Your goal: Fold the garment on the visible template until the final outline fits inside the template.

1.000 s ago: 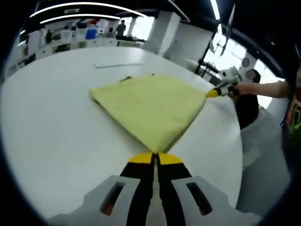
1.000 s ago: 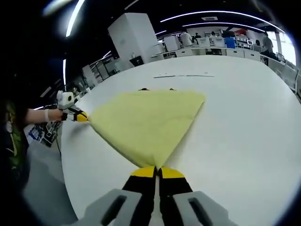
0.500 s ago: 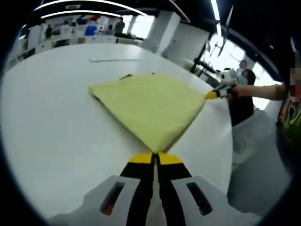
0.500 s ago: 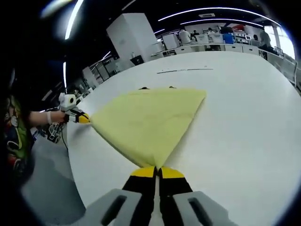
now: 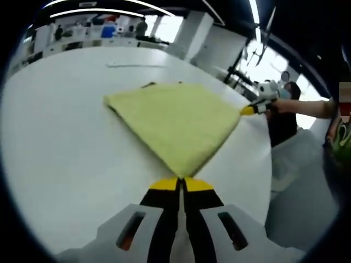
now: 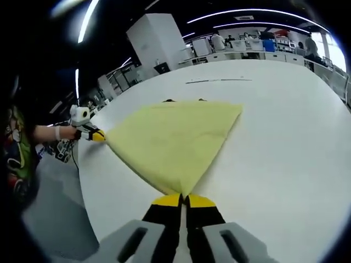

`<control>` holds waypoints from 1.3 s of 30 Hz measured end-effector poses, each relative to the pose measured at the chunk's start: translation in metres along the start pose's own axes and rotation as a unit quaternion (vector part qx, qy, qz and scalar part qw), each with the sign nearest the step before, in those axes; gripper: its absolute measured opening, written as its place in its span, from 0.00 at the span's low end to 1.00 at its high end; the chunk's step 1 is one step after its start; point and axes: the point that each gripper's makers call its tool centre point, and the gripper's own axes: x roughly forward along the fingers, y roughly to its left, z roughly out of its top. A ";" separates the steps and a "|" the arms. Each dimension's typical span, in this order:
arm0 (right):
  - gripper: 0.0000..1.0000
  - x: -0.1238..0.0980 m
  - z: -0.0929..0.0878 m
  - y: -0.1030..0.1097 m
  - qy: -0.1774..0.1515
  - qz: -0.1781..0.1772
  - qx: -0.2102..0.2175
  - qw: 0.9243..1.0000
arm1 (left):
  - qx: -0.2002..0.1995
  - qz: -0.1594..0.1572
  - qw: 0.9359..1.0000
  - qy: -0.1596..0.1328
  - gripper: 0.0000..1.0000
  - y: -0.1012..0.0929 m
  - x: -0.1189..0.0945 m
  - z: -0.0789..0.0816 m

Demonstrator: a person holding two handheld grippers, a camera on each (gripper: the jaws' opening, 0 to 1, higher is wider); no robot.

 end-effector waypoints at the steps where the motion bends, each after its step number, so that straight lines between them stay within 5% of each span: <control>1: 0.00 -0.001 0.002 0.000 -0.004 0.001 0.000 1.000 | -0.001 0.000 1.000 0.000 0.00 -0.001 0.000 0.000; 13: 0.24 -0.017 0.016 0.013 -0.025 -0.010 -0.022 0.999 | 0.017 0.016 1.000 -0.021 0.22 0.003 -0.016 0.011; 19: 0.48 -0.020 0.021 0.023 -0.024 -0.020 -0.061 0.998 | 0.042 0.021 0.998 -0.036 0.36 -0.001 -0.024 0.025; 27: 0.74 -0.022 0.020 0.027 -0.015 -0.039 -0.098 0.994 | 0.064 0.040 0.996 -0.036 0.62 -0.003 -0.027 0.022; 30: 1.00 -0.024 0.021 0.012 -0.017 -0.071 -0.103 0.992 | 0.060 0.055 0.996 -0.048 0.78 -0.001 -0.029 0.023; 36: 1.00 -0.033 0.022 0.005 -0.025 -0.087 -0.103 0.990 | 0.052 0.067 0.995 -0.058 0.98 -0.003 -0.030 0.021; 39: 1.00 -0.035 0.021 0.005 -0.029 -0.091 -0.103 0.990 | 0.054 0.067 0.995 -0.059 0.99 -0.005 -0.031 0.021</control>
